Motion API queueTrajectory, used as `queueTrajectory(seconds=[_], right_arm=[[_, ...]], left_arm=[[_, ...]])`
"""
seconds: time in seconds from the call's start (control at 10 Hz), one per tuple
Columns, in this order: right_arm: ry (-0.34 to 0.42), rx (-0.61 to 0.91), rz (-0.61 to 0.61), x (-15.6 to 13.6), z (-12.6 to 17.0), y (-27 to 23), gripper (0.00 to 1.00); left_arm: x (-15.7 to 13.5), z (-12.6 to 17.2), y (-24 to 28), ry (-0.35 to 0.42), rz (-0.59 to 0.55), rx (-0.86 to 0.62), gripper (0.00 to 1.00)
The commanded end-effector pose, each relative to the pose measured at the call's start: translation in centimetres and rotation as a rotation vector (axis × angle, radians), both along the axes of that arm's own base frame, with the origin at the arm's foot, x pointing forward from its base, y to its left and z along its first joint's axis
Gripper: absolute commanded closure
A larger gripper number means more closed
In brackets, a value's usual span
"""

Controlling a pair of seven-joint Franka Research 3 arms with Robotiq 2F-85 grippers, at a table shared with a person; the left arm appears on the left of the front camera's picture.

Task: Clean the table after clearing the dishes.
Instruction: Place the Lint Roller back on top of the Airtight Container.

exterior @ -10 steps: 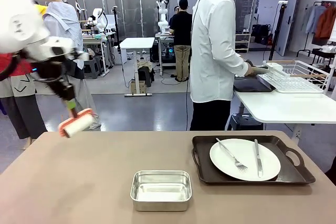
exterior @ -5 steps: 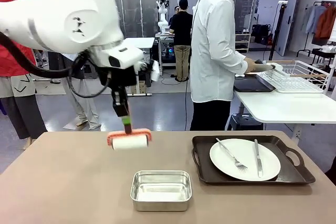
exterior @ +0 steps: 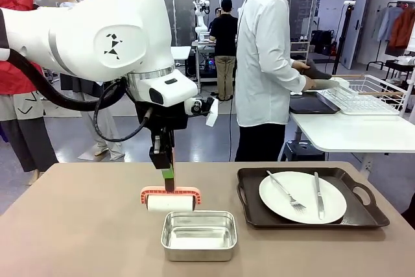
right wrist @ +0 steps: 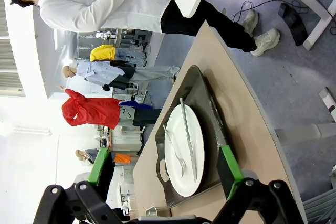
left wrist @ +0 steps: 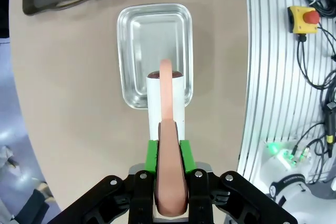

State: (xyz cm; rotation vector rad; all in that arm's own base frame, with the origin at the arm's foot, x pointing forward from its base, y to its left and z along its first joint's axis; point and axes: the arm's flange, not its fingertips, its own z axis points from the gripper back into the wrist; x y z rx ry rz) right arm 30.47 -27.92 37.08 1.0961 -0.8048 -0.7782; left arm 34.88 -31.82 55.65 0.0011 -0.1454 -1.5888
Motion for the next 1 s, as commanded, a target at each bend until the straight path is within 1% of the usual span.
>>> queueTrajectory(seconds=[0.0,0.3,0.4,0.5,0.9], right_arm=[[-0.007,0.016,-0.012,-0.1,0.2,0.0,0.0],[-0.007,0.016,-0.012,-0.1,0.2,0.0,0.0],[-0.007,0.016,-0.012,-0.1,0.2,0.0,0.0],[-0.007,0.016,-0.012,-0.1,0.2,0.0,0.0],[-0.007,0.016,-0.012,-0.1,0.2,0.0,0.0]], left_arm=[[0.9,0.6,0.4,-0.009,0.013,-0.008,0.79],[0.8,0.3,0.4,-0.001,0.016,-0.006,0.79],[2.0,-0.9,-0.4,0.026,-0.015,0.018,0.79],[2.6,-1.0,-1.5,0.013,-0.042,0.008,0.79],[5.5,-5.1,-3.8,0.121,-0.043,-0.013,0.79]])
